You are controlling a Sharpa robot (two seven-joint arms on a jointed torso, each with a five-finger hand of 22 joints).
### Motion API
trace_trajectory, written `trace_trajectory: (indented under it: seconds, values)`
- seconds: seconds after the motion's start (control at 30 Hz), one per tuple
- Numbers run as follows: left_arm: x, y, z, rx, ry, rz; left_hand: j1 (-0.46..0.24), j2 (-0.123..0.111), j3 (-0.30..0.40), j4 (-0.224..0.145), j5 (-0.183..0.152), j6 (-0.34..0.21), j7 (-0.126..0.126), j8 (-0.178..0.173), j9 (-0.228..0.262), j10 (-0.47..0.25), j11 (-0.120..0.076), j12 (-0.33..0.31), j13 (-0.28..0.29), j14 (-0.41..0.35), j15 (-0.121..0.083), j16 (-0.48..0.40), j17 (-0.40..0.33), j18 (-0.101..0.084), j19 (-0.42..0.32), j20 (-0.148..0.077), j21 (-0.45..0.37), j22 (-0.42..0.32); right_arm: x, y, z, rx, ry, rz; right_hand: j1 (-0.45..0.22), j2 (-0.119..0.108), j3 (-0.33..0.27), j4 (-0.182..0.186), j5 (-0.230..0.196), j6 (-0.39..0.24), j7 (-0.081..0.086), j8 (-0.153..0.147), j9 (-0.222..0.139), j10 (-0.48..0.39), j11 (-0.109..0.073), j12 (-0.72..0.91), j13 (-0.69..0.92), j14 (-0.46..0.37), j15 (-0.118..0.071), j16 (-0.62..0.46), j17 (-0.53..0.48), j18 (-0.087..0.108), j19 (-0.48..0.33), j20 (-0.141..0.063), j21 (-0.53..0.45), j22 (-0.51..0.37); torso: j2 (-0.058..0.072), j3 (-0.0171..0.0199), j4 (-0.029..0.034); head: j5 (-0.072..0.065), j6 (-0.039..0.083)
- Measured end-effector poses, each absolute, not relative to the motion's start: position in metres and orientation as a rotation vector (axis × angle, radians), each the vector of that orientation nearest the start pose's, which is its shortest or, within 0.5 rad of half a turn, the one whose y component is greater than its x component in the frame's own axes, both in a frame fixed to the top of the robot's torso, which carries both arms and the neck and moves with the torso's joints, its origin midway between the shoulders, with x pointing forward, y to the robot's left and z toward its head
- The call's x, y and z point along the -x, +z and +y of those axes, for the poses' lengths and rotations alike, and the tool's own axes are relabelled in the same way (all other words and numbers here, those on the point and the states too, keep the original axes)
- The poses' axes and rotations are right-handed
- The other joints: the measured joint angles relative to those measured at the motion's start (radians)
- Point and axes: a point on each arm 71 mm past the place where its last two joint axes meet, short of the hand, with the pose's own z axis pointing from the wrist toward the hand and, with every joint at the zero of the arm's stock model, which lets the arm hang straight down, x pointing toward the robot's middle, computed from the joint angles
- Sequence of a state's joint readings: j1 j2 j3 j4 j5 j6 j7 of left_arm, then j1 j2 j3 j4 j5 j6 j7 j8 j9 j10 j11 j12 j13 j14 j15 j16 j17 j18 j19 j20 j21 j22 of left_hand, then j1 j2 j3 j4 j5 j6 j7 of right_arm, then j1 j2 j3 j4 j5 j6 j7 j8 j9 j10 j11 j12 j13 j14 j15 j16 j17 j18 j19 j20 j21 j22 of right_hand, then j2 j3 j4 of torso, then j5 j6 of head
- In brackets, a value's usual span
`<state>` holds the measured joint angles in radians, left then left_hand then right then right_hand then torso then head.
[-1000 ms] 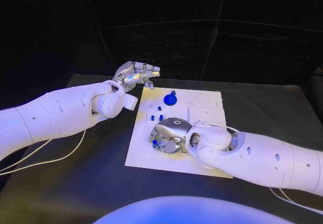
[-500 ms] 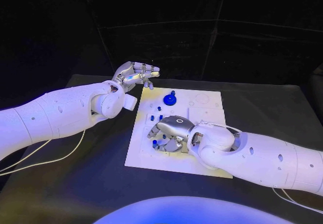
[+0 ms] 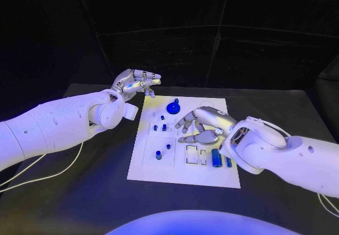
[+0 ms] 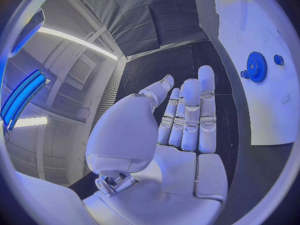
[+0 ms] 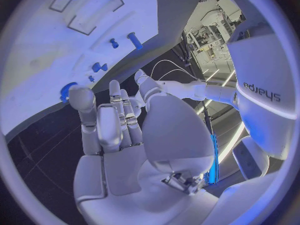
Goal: Assemble the parts on the task board
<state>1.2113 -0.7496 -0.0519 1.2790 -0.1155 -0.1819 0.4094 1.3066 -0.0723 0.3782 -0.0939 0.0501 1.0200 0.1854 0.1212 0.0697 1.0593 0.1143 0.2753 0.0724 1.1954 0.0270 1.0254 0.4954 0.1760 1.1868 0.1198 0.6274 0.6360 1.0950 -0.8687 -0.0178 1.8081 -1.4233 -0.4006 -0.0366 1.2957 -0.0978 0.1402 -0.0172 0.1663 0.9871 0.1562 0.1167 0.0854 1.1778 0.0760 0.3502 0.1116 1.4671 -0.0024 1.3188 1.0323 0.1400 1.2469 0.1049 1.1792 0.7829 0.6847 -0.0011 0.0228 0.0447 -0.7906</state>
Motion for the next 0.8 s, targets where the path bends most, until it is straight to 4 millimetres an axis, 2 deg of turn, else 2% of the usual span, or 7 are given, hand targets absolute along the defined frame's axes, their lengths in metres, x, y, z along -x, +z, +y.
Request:
trace_trajectory:
  seconds: [0.17, 0.2, 0.23, 0.4, 0.47, 0.63, 0.8]
  values:
    - [-0.53, -0.189, 0.229, 0.972, -1.503, 1.443, 0.0, 0.0, 0.0, 0.0, 0.0, 0.0, 0.0, 0.0, 0.0, 0.0, 0.0, 0.0, 0.0, 0.0, 0.0, 0.0, 0.0, 0.0, 0.0, 0.0, 0.0, 0.0, -0.404, -0.183, -0.174, 0.052, 0.93, 1.69, -0.017, -0.005, -0.037, 0.036, 0.016, 0.032, -0.032, 0.02, 0.001, 0.106, -0.034, 0.074, 0.06, 0.0, -0.028, 0.063, 0.114, -0.001, 0.056, -0.032, 0.071, 0.122, -0.003, -0.0018, -0.0056, -0.018, 0.007]
    - [-0.53, -0.189, 0.229, 0.972, -1.503, 1.443, 0.0, 0.0, 0.0, 0.0, 0.0, 0.0, 0.0, 0.0, 0.0, 0.0, 0.0, 0.0, 0.0, 0.0, 0.0, 0.0, 0.0, 0.0, 0.0, 0.0, 0.0, 0.0, -0.404, -0.183, -0.181, 0.023, 0.907, 1.709, -0.029, -0.01, -0.051, 0.045, 0.029, 0.039, -0.039, 0.028, 0.002, 0.135, -0.041, 0.105, 0.084, 0.0, -0.034, 0.067, 0.121, -0.018, 0.069, -0.035, 0.083, 0.143, -0.003, -0.0023, -0.0074, -0.022, 0.008]
    - [-0.53, -0.189, 0.229, 0.973, -1.502, 1.443, 0.0, 0.0, 0.0, 0.0, 0.0, 0.0, 0.0, 0.0, 0.0, 0.0, 0.0, 0.0, 0.0, 0.0, 0.0, 0.0, 0.0, 0.0, 0.0, 0.0, 0.0, 0.0, -0.404, -0.183, -0.185, 0.004, 0.89, 1.723, -0.044, -0.012, -0.066, 0.058, 0.051, 0.045, -0.045, 0.036, 0.004, 0.155, -0.048, 0.141, 0.113, 0.0, -0.04, 0.075, 0.131, -0.017, 0.079, -0.042, 0.097, 0.168, -0.004, -0.0029, -0.0086, -0.026, 0.009]
    - [-0.529, -0.189, 0.228, 0.972, -1.504, 1.445, 0.0, 0.0, 0.0, 0.0, 0.0, 0.0, 0.0, 0.0, 0.0, 0.0, 0.0, 0.0, 0.0, 0.0, 0.0, 0.0, -0.001, 0.0, 0.0, 0.0, 0.0, -0.001, -0.404, -0.188, -0.211, -0.088, 0.768, 1.796, -0.128, -0.007, -0.165, 0.172, 0.213, 0.052, -0.057, 0.097, 0.017, 0.218, -0.066, 0.605, 0.643, 0.0, -0.054, 0.131, 0.234, -0.032, 0.125, -0.06, 0.161, 0.281, -0.007, -0.0035, -0.0168, -0.042, 0.013]
    - [-0.529, -0.189, 0.228, 0.973, -1.504, 1.445, 0.0, 0.0, 0.0, 0.0, 0.0, 0.0, 0.0, 0.0, 0.0, 0.0, 0.0, 0.0, 0.0, 0.0, 0.0, 0.0, -0.001, 0.0, 0.0, 0.0, 0.0, -0.001, -0.403, -0.19, -0.218, -0.113, 0.72, 1.824, -0.139, -0.006, -0.198, 0.224, 0.241, 0.045, -0.064, 0.124, 0.023, 0.22, -0.067, 0.725, 0.79, 0.0, -0.054, 0.143, 0.259, -0.037, 0.132, -0.059, 0.174, 0.306, -0.007, -0.0035, -0.0192, -0.045, 0.013]
    - [-0.529, -0.189, 0.229, 0.973, -1.502, 1.446, 0.0, 0.0, 0.0, 0.0, 0.0, 0.0, 0.0, 0.0, 0.0, 0.0, 0.0, 0.0, 0.0, 0.0, 0.0, 0.0, -0.001, 0.0, 0.0, 0.0, 0.0, -0.001, -0.396, -0.197, -0.225, -0.12, 0.62, 1.874, -0.13, -0.015, -0.26, 0.305, 0.219, 0.033, -0.067, 0.181, 0.037, 0.22, -0.067, 0.85, 0.953, 0.0, -0.054, 0.162, 0.276, -0.048, 0.142, -0.058, 0.195, 0.348, -0.009, -0.0035, -0.0211, -0.059, 0.012]
    - [-0.529, -0.189, 0.229, 0.974, -1.502, 1.446, 0.0, 0.0, 0.0, 0.0, 0.0, 0.0, 0.0, 0.0, 0.0, 0.0, 0.0, 0.0, 0.0, 0.0, 0.0, 0.0, -0.001, 0.0, 0.0, 0.0, 0.0, -0.001, -0.392, -0.203, -0.227, -0.085, 0.537, 1.904, -0.145, -0.031, -0.289, 0.314, 0.203, 0.027, -0.067, 0.209, 0.045, 0.22, -0.067, 0.87, 0.99, 0.0, -0.054, 0.167, 0.276, -0.048, 0.152, -0.06, 0.207, 0.373, -0.01, -0.0041, -0.021, -0.067, 0.013]
